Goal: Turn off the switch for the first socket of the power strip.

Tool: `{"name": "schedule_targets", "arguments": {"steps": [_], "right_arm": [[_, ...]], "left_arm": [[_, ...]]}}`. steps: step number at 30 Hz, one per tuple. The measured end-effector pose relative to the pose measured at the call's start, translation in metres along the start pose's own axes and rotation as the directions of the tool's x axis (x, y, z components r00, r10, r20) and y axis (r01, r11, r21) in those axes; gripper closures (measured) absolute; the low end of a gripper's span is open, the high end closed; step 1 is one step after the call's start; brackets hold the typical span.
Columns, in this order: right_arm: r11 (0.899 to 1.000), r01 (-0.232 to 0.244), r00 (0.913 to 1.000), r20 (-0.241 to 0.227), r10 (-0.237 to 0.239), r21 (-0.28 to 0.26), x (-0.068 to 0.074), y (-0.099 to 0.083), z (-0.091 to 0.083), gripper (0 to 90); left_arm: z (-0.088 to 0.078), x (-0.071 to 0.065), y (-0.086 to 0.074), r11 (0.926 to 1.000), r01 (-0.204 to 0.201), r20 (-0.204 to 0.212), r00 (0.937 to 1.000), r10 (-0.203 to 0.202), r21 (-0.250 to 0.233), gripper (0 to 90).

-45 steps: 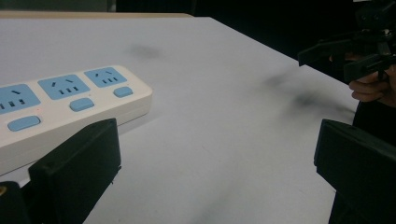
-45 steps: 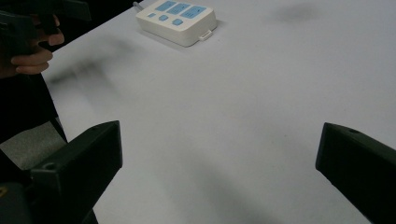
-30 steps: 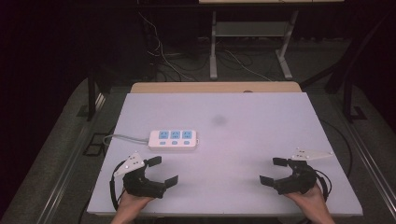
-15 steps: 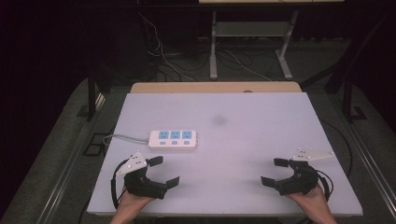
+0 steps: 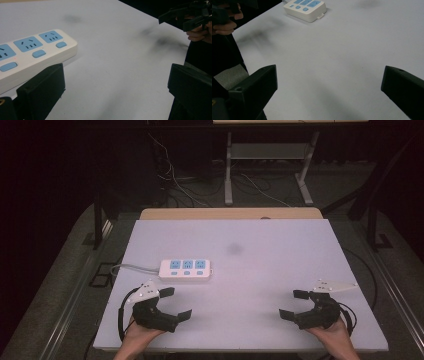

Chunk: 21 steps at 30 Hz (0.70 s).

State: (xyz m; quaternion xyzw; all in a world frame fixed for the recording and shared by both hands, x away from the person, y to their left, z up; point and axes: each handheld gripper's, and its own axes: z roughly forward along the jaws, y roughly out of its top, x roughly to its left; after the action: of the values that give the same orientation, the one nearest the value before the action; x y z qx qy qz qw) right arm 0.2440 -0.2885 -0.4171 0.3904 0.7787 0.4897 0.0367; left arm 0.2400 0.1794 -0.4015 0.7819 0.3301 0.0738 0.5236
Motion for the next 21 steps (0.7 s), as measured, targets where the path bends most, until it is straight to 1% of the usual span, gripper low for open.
{"name": "schedule_targets", "arguments": {"steps": [15, 21], "right_arm": [[1.0, -0.005, 0.9999, 0.009, 0.005, -0.002, -0.001, -0.001, -0.002, 0.3], [1.0, -0.005, 0.9999, 0.009, 0.005, 0.0, -0.001, -0.002, -0.002, 0.3]], "left_arm": [[0.0, 0.006, 0.013, 0.9983, -0.019, 0.003, 0.9998, 0.019, 0.055, 0.0], [-0.003, 0.01, 0.018, 0.9976, -0.017, -0.001, 0.9999, 0.017, 0.067, 0.0]]}}
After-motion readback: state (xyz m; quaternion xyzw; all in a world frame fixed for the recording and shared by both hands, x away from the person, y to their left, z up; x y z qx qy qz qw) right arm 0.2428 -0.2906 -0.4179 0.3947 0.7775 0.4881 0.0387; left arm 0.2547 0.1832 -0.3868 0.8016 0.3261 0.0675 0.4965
